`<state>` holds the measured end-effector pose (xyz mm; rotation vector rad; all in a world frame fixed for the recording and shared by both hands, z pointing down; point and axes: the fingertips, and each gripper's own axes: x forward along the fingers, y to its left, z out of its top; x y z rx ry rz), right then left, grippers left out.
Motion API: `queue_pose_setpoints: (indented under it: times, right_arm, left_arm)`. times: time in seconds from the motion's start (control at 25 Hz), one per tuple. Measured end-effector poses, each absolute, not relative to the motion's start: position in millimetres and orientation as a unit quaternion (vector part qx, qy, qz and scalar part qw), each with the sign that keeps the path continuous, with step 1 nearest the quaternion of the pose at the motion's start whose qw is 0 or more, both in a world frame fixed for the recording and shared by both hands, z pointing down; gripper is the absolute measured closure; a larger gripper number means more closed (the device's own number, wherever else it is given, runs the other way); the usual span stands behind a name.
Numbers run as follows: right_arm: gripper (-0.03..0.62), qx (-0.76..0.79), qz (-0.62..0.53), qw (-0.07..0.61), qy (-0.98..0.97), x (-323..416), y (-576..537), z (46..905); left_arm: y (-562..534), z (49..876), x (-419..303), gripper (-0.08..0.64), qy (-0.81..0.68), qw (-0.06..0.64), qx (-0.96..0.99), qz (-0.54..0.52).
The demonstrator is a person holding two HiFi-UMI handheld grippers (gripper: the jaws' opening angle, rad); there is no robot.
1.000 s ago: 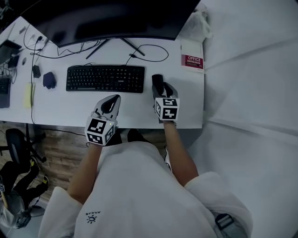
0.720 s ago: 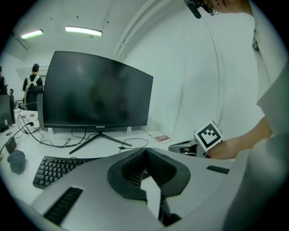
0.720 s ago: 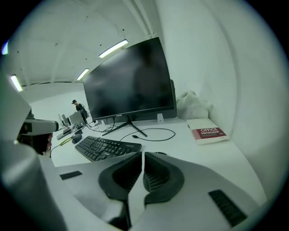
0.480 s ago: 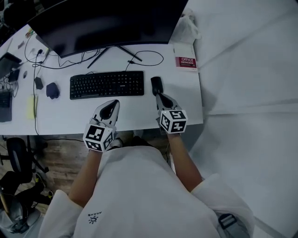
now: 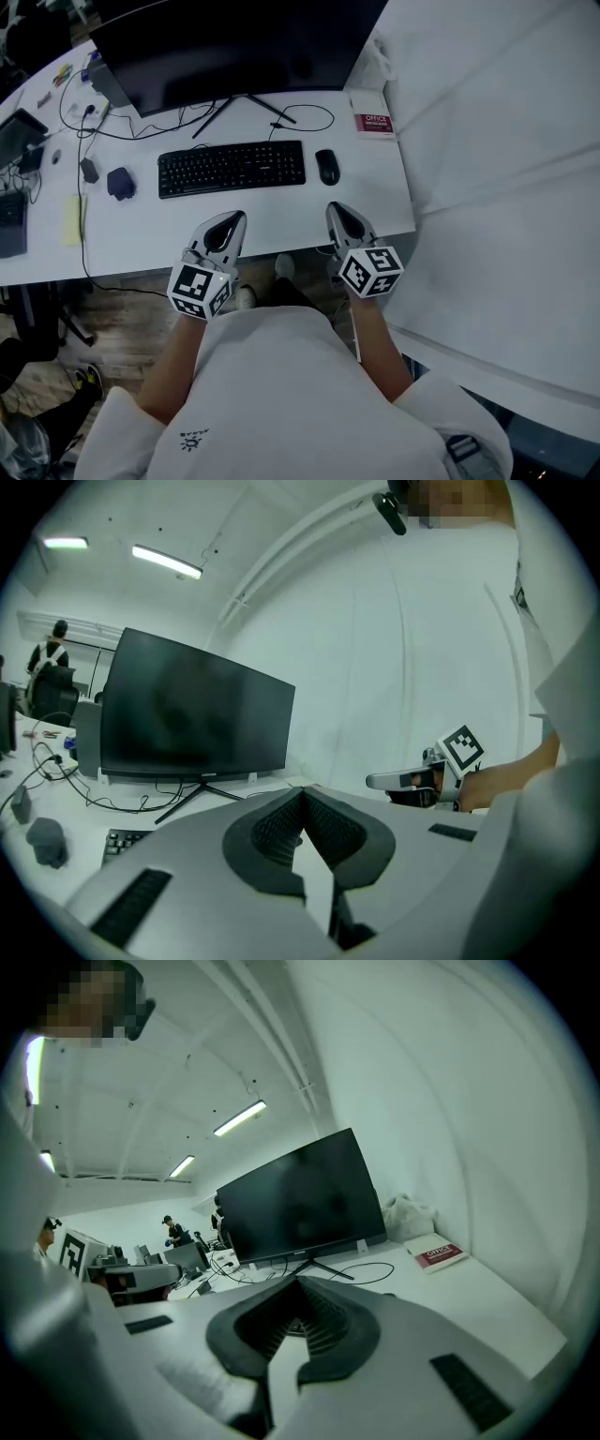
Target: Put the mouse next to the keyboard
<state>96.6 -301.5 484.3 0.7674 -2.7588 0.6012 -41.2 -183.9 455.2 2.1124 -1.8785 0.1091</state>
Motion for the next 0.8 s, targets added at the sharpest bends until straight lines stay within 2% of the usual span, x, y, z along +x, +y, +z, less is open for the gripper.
queue_pose_setpoints:
  times: [0.4,0.8]
  right_arm:
    - [0.575,0.282,0.181,0.069,-0.94,109,-238,447]
    - [0.575,0.26,0.151,0.064,-0.952,124,-244,430]
  left_arm:
    - [-136,442,-58,0.554,-0.648,0.145,0.747,0.027]
    - [-133,424,-59,0.554,-0.682,0.121,0.722,0.008]
